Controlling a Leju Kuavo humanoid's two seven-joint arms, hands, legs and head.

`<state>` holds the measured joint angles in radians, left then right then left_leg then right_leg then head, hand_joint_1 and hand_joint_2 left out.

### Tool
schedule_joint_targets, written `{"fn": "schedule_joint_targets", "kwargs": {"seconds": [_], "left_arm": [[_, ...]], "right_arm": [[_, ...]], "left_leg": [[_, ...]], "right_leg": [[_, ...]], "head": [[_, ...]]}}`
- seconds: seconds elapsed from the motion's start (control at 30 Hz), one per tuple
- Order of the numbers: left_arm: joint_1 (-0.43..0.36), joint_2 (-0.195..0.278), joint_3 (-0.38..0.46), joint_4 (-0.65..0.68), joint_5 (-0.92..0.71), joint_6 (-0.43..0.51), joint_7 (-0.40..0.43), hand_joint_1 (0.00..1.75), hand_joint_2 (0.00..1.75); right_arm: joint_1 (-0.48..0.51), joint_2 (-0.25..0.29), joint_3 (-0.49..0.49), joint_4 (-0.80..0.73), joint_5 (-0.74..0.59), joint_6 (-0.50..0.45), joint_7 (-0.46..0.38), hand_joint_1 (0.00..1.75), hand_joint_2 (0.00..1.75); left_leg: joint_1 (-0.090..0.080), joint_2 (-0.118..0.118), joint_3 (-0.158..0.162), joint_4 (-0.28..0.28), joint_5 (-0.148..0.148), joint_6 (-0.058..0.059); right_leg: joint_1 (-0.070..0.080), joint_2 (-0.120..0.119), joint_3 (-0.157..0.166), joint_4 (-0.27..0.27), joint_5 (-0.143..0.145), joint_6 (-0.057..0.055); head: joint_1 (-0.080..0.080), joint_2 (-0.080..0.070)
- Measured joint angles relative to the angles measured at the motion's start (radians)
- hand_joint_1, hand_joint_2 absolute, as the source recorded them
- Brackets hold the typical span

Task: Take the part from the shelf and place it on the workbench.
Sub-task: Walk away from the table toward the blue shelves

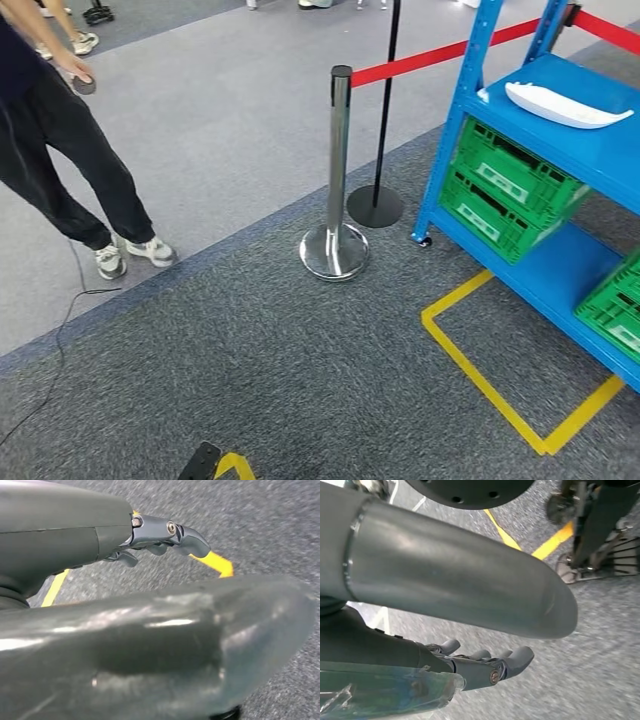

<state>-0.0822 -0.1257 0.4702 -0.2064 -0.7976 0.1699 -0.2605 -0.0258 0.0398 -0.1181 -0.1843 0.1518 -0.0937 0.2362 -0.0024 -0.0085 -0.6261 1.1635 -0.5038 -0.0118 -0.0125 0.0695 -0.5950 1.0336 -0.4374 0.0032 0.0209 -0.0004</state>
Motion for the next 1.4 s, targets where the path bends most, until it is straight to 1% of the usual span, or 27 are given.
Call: {"fn": "schedule_joint_targets", "kwargs": {"seconds": [0.07, 0.13, 0.17, 0.2, 0.23, 0.3, 0.37, 0.4, 0.43, 0.47, 0.53, 0.6, 0.7, 0.73, 0.8, 0.87, 0.9, 0.93, 0.97, 1.0, 1.07, 1.13, 1.2, 1.23, 1.27, 1.33, 1.4], "left_arm": [[0.007, 0.007, 0.004, 0.0, -0.004, 0.007, -0.023, 0.0, 0.0], [0.014, 0.011, 0.009, 0.0, -0.007, 0.016, -0.04, 0.0, 0.0], [0.018, 0.012, 0.012, 0.0, -0.007, 0.02, -0.044, 0.0, 0.0], [0.021, 0.014, 0.016, 0.0, -0.006, 0.025, -0.043, 0.0, 0.0], [0.023, 0.016, 0.019, 0.0, -0.006, 0.03, -0.037, 0.0, 0.0], [0.029, 0.019, 0.023, 0.0, -0.01, 0.037, -0.011, 0.0, 0.0], [0.037, 0.021, 0.023, 0.0, -0.023, 0.041, 0.038, 0.0, 0.0], [0.041, 0.023, 0.023, 0.0, -0.034, 0.04, 0.064, 0.0, 0.0], [0.042, 0.024, 0.023, 0.0, -0.045, 0.037, 0.085, 0.0, 0.0], [0.042, 0.025, 0.022, 0.0, -0.055, 0.033, 0.099, 0.0, 0.0], [0.039, 0.024, 0.019, 0.0, -0.072, 0.019, 0.104, 0.0, 0.0], [0.032, 0.021, 0.016, 0.0, -0.082, 0.005, 0.086, 0.0, 0.0], [0.008, 0.009, 0.013, 0.0, -0.08, -0.007, 0.044, 0.0, 0.0], [-0.003, 0.005, 0.013, 0.0, -0.076, -0.01, 0.035, 0.0, 0.0], [-0.022, -0.001, 0.014, 0.0, -0.07, -0.016, 0.027, 0.0, 0.0], [-0.032, -0.005, 0.014, 0.0, -0.067, -0.021, 0.03, 0.0, 0.0], [-0.034, -0.007, 0.014, 0.0, -0.067, -0.024, 0.033, 0.0, 0.0], [-0.036, -0.007, 0.013, 0.0, -0.068, -0.025, 0.04, 0.0, 0.0], [-0.037, -0.008, 0.013, 0.0, -0.07, -0.026, 0.049, 0.0, 0.0], [-0.037, -0.008, 0.013, 0.0, -0.071, -0.026, 0.059, 0.0, 0.0], [-0.037, -0.007, 0.013, 0.0, -0.075, -0.026, 0.076, 0.0, 0.0], [-0.033, -0.006, 0.009, 0.0, -0.095, -0.025, 0.085, 0.0, 0.0], [-0.026, -0.004, -0.009, 0.0, -0.141, -0.025, 0.086, 0.0, 0.0], [-0.022, -0.004, -0.023, 0.0, -0.165, -0.027, 0.083, 0.0, 0.0], [-0.017, -0.003, -0.038, 0.0, -0.184, -0.031, 0.076, 0.0, 0.0], [-0.007, -0.003, -0.062, 0.0, -0.2, -0.039, 0.062, 0.0, 0.0], [0.004, -0.004, -0.071, 0.0, -0.188, -0.042, 0.055, 0.0, 0.0]], "right_arm": [[0.001, 0.007, -0.002, 0.0, 0.006, 0.002, 0.044, 0.0, 0.0], [0.006, 0.013, -0.003, 0.0, 0.007, 0.002, 0.082, 0.0, 0.0], [0.01, 0.015, -0.004, 0.001, 0.003, 0.001, 0.095, 0.0, 0.0], [0.015, 0.017, -0.007, 0.002, -0.003, -0.001, 0.102, 0.0, 0.0], [0.018, 0.019, -0.012, 0.003, -0.012, -0.004, 0.106, 0.0, 0.0], [0.02, 0.023, -0.024, 0.004, -0.028, -0.008, 0.1, 0.0, 0.0], [0.018, 0.026, -0.037, 0.004, -0.043, -0.015, 0.081, 0.0, 0.0], [0.018, 0.027, -0.045, 0.004, -0.052, -0.021, 0.07, 0.0, 0.0], [0.019, 0.027, -0.055, 0.004, -0.061, -0.028, 0.058, 0.0, 0.0], [0.019, 0.027, -0.065, 0.004, -0.069, -0.033, 0.048, 0.0, 0.0], [0.017, 0.024, -0.085, 0.003, -0.086, -0.037, 0.027, 0.0, 0.0], [0.011, 0.022, -0.104, 0.003, -0.1, -0.029, -0.002, 0.0, 0.0], [0.008, 0.02, -0.121, 0.003, -0.092, -0.013, -0.031, 0.0, 0.0], [0.007, 0.019, -0.122, 0.003, -0.082, -0.011, -0.036, 0.0, 0.0], [0.004, 0.016, -0.123, 0.003, -0.068, -0.009, -0.048, 0.0, 0.0], [0.0, 0.014, -0.123, 0.003, -0.062, -0.005, -0.063, 0.0, 0.0], [-0.001, 0.014, -0.123, 0.003, -0.061, -0.003, -0.069, 0.0, 0.0], [-0.001, 0.014, -0.123, 0.003, -0.06, -0.002, -0.074, 0.0, 0.0], [-0.001, 0.014, -0.123, 0.003, -0.06, -0.002, -0.078, 0.0, 0.0], [-0.001, 0.014, -0.124, 0.003, -0.061, -0.005, -0.081, 0.0, 0.0], [-0.002, 0.013, -0.128, 0.003, -0.067, -0.012, -0.079, 0.0, 0.0], [-0.001, 0.011, -0.131, 0.004, -0.074, -0.017, -0.065, 0.0, 0.0], [0.005, 0.01, -0.135, 0.004, -0.077, -0.018, -0.046, 0.0, 0.0], [0.008, 0.009, -0.138, 0.004, -0.077, -0.017, -0.037, 0.0, 0.0], [0.011, 0.008, -0.14, 0.004, -0.076, -0.016, -0.029, 0.0, 0.0], [0.011, 0.007, -0.143, 0.004, -0.075, -0.014, -0.019, 0.0, 0.0], [0.01, 0.007, -0.146, 0.004, -0.076, -0.013, -0.015, 0.0, 0.0]], "left_leg": [[0.002, -0.04, 0.057, -0.124, 0.047, 0.005], [0.002, -0.058, 0.075, -0.169, 0.052, 0.007], [0.002, -0.049, 0.075, -0.172, 0.054, 0.009], [0.003, -0.041, 0.076, -0.177, 0.058, 0.014], [0.004, -0.032, 0.077, -0.182, 0.062, 0.021], [0.004, -0.009, 0.079, -0.188, 0.066, 0.031], [0.001, 0.015, 0.079, -0.188, 0.064, 0.035], [0.0, 0.028, 0.079, -0.188, 0.064, 0.035], [0.0, 0.038, 0.079, -0.187, 0.063, 0.035], [0.001, 0.047, 0.08, -0.187, 0.062, 0.034], [0.0, 0.062, 0.083, -0.183, 0.058, 0.026], [-0.004, 0.074, 0.085, -0.177, 0.054, 0.015], [-0.004, 0.084, 0.085, -0.176, 0.055, 0.0], [-0.002, 0.074, 0.081, -0.165, 0.044, -0.006], [0.002, 0.043, 0.046, -0.084, -0.009, -0.016], [0.004, 0.022, -0.018, 0.055, -0.074, -0.021], [0.005, 0.02, -0.041, 0.103, -0.087, -0.022], [0.005, 0.018, -0.049, 0.117, -0.081, -0.021], [0.005, 0.016, -0.036, 0.089, -0.055, -0.018], [0.005, 0.009, -0.007, 0.028, -0.017, -0.016], [0.008, -0.03, 0.057, -0.111, 0.04, -0.01], [0.009, -0.058, 0.084, -0.173, 0.051, -0.004], [0.008, -0.045, 0.085, -0.182, 0.054, 0.006], [0.008, -0.036, 0.086, -0.186, 0.058, 0.013], [0.009, -0.026, 0.087, -0.191, 0.061, 0.02], [0.007, -0.003, 0.089, -0.195, 0.062, 0.029], [0.003, 0.023, 0.089, -0.194, 0.061, 0.033]], "right_leg": [[0.001, 0.019, -0.004, 0.002, 0.002, 0.007], [0.001, 0.034, -0.009, 0.0, 0.006, 0.019], [-0.001, 0.041, -0.013, -0.004, 0.009, 0.026], [-0.001, 0.037, -0.018, -0.003, 0.008, 0.032], [0.0, 0.022, -0.028, 0.011, -0.002, 0.036], [0.003, -0.028, -0.07, 0.097, -0.055, 0.04], [0.003, -0.056, -0.128, 0.228, -0.117, 0.046], [0.002, -0.061, -0.142, 0.266, -0.128, 0.048], [0.002, -0.064, -0.138, 0.267, -0.12, 0.05], [0.001, -0.069, -0.112, 0.226, -0.096, 0.052], [0.002, -0.097, -0.029, 0.086, -0.043, 0.052], [0.004, -0.113, 0.019, 0.003, -0.022, 0.042], [0.006, -0.094, 0.018, -0.005, -0.017, 0.019], [0.004, -0.087, 0.017, -0.006, -0.014, 0.012], [0.0, -0.073, 0.015, -0.01, -0.008, 0.001], [0.0, -0.054, 0.01, -0.01, -0.006, -0.004], [0.0, -0.043, 0.009, -0.01, -0.005, -0.004], [0.0, -0.031, 0.008, -0.01, -0.003, -0.004], [0.0, -0.019, 0.008, -0.01, -0.002, -0.003], [-0.001, -0.007, 0.008, -0.01, -0.001, 0.0], [-0.001, 0.014, 0.005, -0.008, 0.002, 0.007], [-0.001, 0.031, -0.002, -0.01, 0.007, 0.019], [-0.005, 0.044, -0.009, -0.016, 0.013, 0.034], [-0.005, 0.037, -0.014, -0.012, 0.01, 0.039], [-0.004, 0.017, -0.028, 0.011, -0.007, 0.043], [0.0, -0.036, -0.08, 0.123, -0.071, 0.048], [0.0, -0.06, -0.137, 0.251, -0.126, 0.052]], "head": [[0.0, 0.0], [0.0, 0.0], [0.0, 0.0], [0.0, 0.0], [0.002, 0.0], [0.005, 0.0], [0.006, 0.0], [0.005, 0.0], [0.006, 0.0], [0.005, 0.0], [0.006, 0.0], [0.005, 0.0], [0.004, 0.0], [0.003, 0.0], [0.001, 0.0], [0.001, 0.0], [0.001, 0.0], [0.001, 0.0], [0.001, 0.0], [0.001, 0.0], [0.001, 0.0], [0.001, 0.0], [0.001, 0.0], [0.002, 0.0], [0.004, 0.0], [0.008, 0.0], [0.008, 0.0]]}}
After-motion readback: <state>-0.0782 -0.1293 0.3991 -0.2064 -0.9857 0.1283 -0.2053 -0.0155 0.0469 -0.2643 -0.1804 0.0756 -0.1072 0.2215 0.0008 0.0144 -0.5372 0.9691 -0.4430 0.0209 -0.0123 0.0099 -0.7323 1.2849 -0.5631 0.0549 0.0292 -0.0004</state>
